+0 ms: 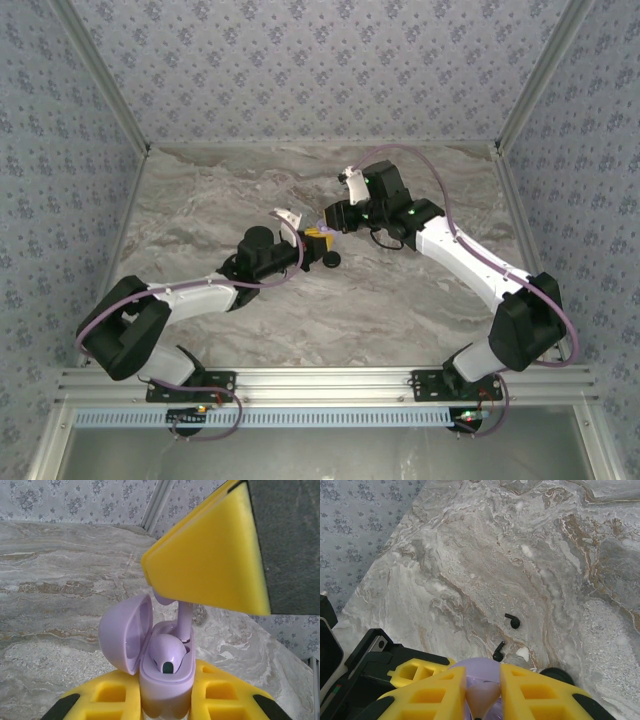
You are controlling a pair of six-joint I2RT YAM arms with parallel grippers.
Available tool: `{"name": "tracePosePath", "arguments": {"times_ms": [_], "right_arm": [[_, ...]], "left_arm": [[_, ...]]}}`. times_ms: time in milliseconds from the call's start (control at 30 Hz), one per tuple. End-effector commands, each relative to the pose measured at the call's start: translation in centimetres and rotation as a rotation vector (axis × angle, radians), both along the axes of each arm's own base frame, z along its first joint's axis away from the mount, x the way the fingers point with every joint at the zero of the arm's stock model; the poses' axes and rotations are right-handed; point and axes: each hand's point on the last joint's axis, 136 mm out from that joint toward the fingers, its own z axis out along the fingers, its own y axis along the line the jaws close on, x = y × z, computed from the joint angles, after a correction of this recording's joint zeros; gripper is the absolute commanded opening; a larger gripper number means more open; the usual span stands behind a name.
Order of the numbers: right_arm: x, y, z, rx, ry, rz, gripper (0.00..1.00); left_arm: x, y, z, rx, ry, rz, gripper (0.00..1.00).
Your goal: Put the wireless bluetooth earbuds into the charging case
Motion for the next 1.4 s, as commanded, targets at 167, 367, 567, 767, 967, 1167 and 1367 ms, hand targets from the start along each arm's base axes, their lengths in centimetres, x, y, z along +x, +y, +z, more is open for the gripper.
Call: {"name": "tracePosePath", "arguments": {"times_ms": [167,367,567,767,967,1167,1367], "right_arm": [[-0.4,0.1,0.1,0.004,-0.003,-0.002,0.26],[-0.7,0.3,-0.4,0.003,0.006,-0.002,0.26],[-1.0,0.1,-0.7,-0.01,0.009,-0.008,0.27],[-1.0,-0.3,-0.3,-0.024,-0.007,-0.023,0.39],[-0.9,-0.7,0.3,-0.035,-0.025,-0.036,0.44],[-1.2,-1.5,1.8,-0.046,-0.071,-0.05,0.48],[-0.5,-3.6,1.8,-0.047,-0.063,-0.088,0.44]], "left_arm": [[0.6,-0.4,3.2,-0.06,-0.039,0.018,0.15],[0.6,-0.4,3.3,-0.065,-0.04,0.019,0.15],[0.7,-0.2,3.3,-0.062,-0.045,0.031,0.15],[0.6,-0.2,3.2,-0.054,-0.048,0.029,0.15],[0.5,-0.1,2.9,-0.034,-0.054,0.023,0.15],[0.2,0.4,2.6,0.012,-0.09,0.03,0.15],[-0.6,0.6,2.8,0.05,-0.151,-0.003,0.15]]}}
